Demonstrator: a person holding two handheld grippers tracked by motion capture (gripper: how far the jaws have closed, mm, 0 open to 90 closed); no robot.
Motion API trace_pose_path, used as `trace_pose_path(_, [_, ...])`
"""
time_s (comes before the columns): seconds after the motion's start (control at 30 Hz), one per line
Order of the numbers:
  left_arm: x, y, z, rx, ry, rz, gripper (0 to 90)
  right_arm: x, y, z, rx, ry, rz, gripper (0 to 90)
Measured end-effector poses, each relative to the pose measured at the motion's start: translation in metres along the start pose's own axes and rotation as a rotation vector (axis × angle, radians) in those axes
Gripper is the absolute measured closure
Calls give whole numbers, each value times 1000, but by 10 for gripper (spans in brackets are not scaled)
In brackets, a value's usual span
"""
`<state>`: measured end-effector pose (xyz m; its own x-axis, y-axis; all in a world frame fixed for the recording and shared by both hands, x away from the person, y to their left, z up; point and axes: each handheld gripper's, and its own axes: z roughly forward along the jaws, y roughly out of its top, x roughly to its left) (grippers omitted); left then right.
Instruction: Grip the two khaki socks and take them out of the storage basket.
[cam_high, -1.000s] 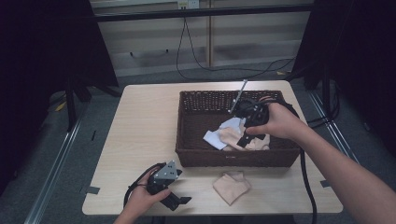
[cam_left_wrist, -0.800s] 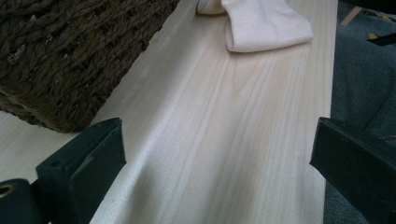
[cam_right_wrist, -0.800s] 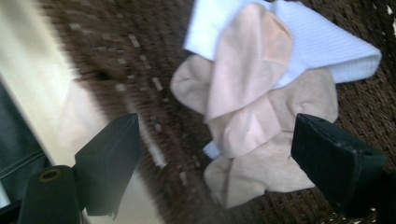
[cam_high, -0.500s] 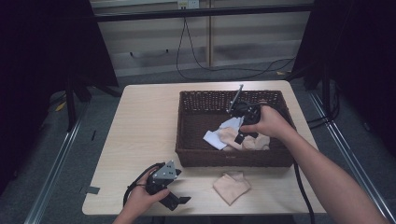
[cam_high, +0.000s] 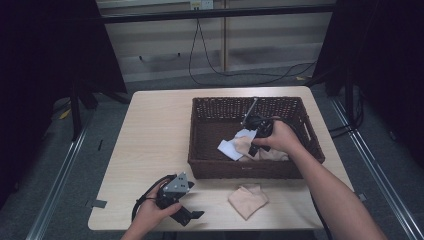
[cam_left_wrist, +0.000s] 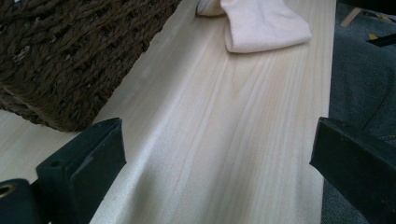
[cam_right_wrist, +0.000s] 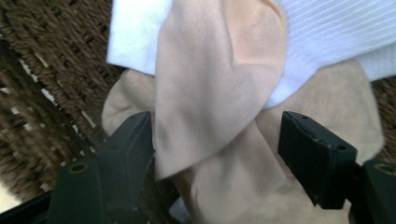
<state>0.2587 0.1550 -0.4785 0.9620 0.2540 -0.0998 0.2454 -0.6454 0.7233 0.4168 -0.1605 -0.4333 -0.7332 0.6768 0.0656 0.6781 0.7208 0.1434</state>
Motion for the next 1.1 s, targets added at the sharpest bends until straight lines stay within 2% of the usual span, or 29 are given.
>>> trace_pose_path(0.07, [0, 0, 0, 7, 5, -3, 26, -1, -1, 5, 14, 22, 7, 331])
trace_pose_path(0.1, [0, 0, 0, 3, 2, -2, 25, -1, -1, 7, 15, 19, 9, 347])
trace_pose_path(0.17, [0, 0, 0, 1, 0, 4, 26, 0, -1, 8, 35, 36, 1, 484])
trace_pose_path(0.2, [0, 0, 0, -3, 2, -1, 25, 1, -2, 9, 29, 34, -15, 581])
trace_pose_path(0.27, [0, 0, 0, 0, 4, -1, 26, 3, -2, 8, 40, 43, -15, 684])
trace_pose_path(0.33, [0, 0, -1, 0, 4, -2, 26, 5, -2, 6, 30, 21, -48, 835])
trace_pose_path(0.4, [1, 0, -2, -7, 5, -6, 26, 6, -2, 3, 30, 50, -35, 857])
trace_pose_path(0.5, [0, 0, -3, -5, 11, -6, 26, 8, -4, -7, 40, 54, -51, 864])
trace_pose_path(0.7, [0, 1, -1, -4, 10, -2, 26, 6, -7, -41, 11, 67, -64, 864])
trace_pose_path(0.83, [0, 1, -1, 4, 12, 1, 26, 5, -10, -65, 12, 60, -67, 863])
trace_pose_path(0.87, [0, 1, 0, -10, 8, -3, 26, 6, -10, -72, 2, 54, -70, 862])
trace_pose_path(1.1, [0, 1, 0, -8, 3, -4, 26, 8, -13, -106, -12, 44, -95, 862])
